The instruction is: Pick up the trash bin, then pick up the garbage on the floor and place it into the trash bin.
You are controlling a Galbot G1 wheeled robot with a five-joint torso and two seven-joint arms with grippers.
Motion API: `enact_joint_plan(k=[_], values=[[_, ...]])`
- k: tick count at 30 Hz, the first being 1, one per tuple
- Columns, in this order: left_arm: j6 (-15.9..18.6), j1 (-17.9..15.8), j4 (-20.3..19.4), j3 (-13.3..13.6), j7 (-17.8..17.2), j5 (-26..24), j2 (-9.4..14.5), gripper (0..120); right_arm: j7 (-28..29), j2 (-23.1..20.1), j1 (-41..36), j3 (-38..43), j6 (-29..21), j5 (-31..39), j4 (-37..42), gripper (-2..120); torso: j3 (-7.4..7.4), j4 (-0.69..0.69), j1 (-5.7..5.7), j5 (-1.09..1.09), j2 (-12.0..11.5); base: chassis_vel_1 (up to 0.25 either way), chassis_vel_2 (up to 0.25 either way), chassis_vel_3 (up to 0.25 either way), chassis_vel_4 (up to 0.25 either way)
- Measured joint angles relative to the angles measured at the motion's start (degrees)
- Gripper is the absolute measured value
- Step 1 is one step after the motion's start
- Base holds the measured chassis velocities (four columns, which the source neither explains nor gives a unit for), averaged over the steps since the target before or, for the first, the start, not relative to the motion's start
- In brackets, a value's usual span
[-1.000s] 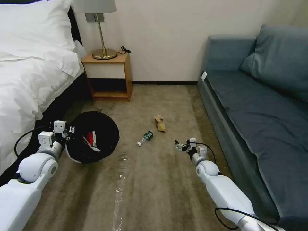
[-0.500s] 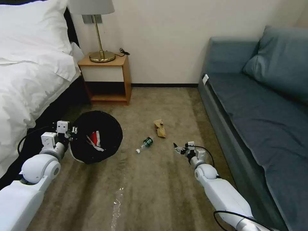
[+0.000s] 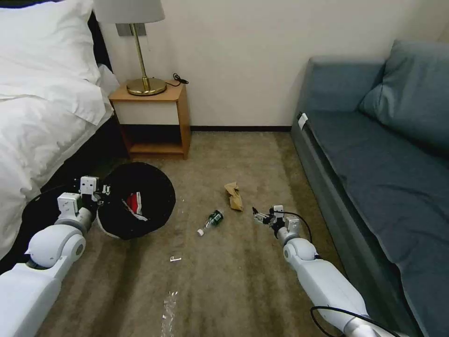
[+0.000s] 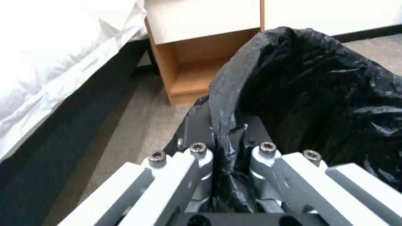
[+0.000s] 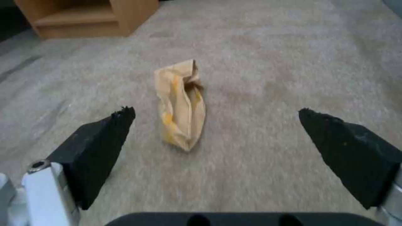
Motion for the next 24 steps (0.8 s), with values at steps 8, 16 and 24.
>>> enact_joint_plan(k=[8, 16, 24], values=[[-0.04, 0.43, 0.17, -0.55, 0.17, 0.03, 0.08, 6, -0.09, 0.11, -0.14, -0.09, 0.02, -0.01, -0.03, 100, 0.00, 0.01, 0.00, 0.00, 0.00, -0.114, 0.120, 0.112, -0.108], [-0.12, 1.09, -0.20, -0.91, 0.33, 0.26, -0.22, 6, -0.10, 0.08, -0.44, -0.08, 0.04, -0.08, 0.13, 100, 0.00, -0.01, 0.00, 0.00, 0.00, -0.118, 0.115, 0.108, -0.120], [-0.27, 2.14, -0.57, -1.65, 0.54, 0.66, -0.43, 6, -0.13, 0.12, -0.83, -0.07, 0.09, -0.33, 0.30, 100, 0.00, 0.01, 0.00, 0.00, 0.00, -0.111, 0.130, 0.118, -0.116]])
